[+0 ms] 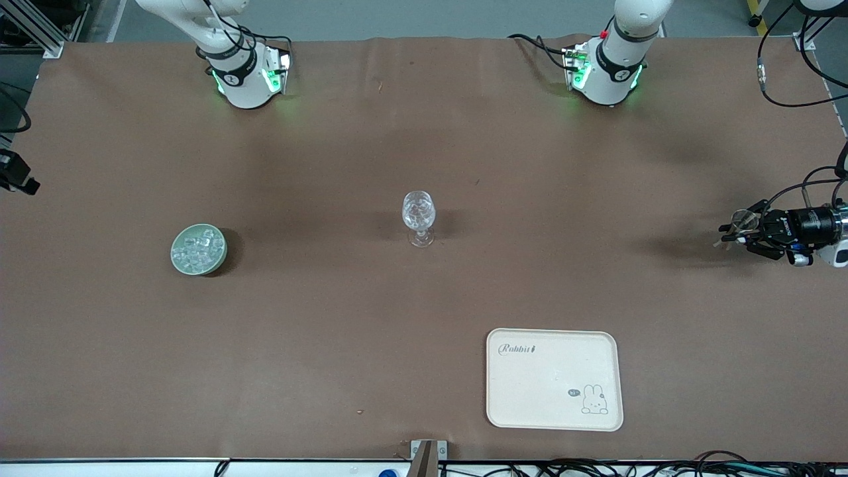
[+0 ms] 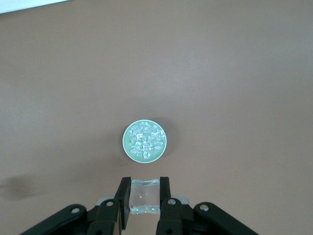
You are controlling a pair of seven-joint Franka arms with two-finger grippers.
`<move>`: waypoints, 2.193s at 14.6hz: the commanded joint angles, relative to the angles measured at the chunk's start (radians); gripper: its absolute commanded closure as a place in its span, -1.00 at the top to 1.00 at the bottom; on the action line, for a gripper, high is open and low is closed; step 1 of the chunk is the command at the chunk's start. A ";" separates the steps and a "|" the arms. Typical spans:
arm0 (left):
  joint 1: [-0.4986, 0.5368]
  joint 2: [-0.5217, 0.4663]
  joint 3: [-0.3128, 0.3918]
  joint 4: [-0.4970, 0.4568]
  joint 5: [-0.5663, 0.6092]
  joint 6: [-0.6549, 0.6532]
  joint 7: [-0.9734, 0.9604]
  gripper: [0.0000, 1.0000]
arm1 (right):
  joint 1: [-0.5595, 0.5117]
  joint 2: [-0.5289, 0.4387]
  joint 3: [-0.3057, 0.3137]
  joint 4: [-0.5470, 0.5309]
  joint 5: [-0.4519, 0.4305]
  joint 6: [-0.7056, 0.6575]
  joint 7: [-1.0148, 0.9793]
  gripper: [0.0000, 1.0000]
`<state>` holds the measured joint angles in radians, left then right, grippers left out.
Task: Pour wine and add ice with both arms
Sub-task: 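Carry the metal jigger with the left gripper to the wine glass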
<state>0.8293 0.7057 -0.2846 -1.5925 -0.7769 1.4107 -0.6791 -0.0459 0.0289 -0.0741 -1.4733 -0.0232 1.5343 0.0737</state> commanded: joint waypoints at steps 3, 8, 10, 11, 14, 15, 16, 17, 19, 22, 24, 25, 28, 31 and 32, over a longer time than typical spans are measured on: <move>0.001 -0.097 -0.149 -0.037 -0.019 0.000 -0.140 -1.00 | 0.009 0.003 0.016 0.004 0.003 -0.023 0.012 -0.99; -0.001 -0.156 -0.335 -0.090 -0.016 0.059 -0.218 -0.99 | 0.009 -0.017 0.014 -0.036 0.051 0.020 0.012 -0.98; -0.004 -0.193 -0.422 -0.147 -0.016 0.150 -0.237 -0.99 | 0.009 -0.015 0.014 -0.035 0.051 0.018 0.012 -0.98; -0.009 -0.193 -0.470 -0.165 -0.016 0.192 -0.240 -0.99 | 0.009 -0.014 0.014 -0.035 0.051 0.018 0.012 -0.98; -0.106 -0.190 -0.508 -0.185 -0.019 0.240 -0.305 -0.99 | 0.011 -0.014 0.014 -0.032 0.051 0.017 0.014 -0.98; -0.152 -0.190 -0.508 -0.187 -0.025 0.257 -0.325 -0.99 | 0.011 -0.014 0.014 -0.032 0.051 0.015 0.014 -0.98; -0.198 -0.189 -0.508 -0.188 -0.042 0.279 -0.347 -0.99 | 0.011 -0.014 0.014 -0.032 0.051 0.015 0.014 -0.98; -0.247 -0.189 -0.507 -0.192 -0.048 0.312 -0.359 -0.99 | 0.011 -0.014 0.014 -0.032 0.051 0.015 0.014 -0.98; -0.340 -0.186 -0.507 -0.204 -0.056 0.370 -0.391 -0.99 | 0.017 -0.014 0.014 -0.032 0.051 0.017 0.015 -0.98; -0.484 -0.193 -0.458 -0.219 -0.082 0.433 -0.421 -0.99 | 0.020 -0.014 0.014 -0.032 0.052 0.014 0.037 -0.97; -0.591 -0.210 -0.392 -0.218 -0.107 0.479 -0.464 -0.99 | 0.029 -0.014 0.014 -0.032 0.052 0.010 0.052 -0.97; -0.642 -0.221 -0.354 -0.219 -0.120 0.494 -0.468 -0.99 | 0.031 -0.014 0.014 -0.032 0.052 0.010 0.058 -0.97; -0.793 -0.239 -0.236 -0.222 -0.162 0.565 -0.519 -0.99 | 0.029 -0.014 0.014 -0.033 0.052 0.012 0.058 -0.97; -0.895 -0.259 -0.162 -0.224 -0.193 0.619 -0.574 -0.99 | 0.031 -0.014 0.014 -0.033 0.052 0.012 0.058 -0.97; -0.920 -0.264 -0.144 -0.224 -0.193 0.629 -0.589 -0.99 | 0.031 -0.014 0.014 -0.033 0.052 0.012 0.058 -0.97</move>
<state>-0.0456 0.4894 -0.4695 -1.7946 -0.9426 2.0178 -1.2314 -0.0192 0.0327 -0.0590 -1.4869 0.0153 1.5409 0.1124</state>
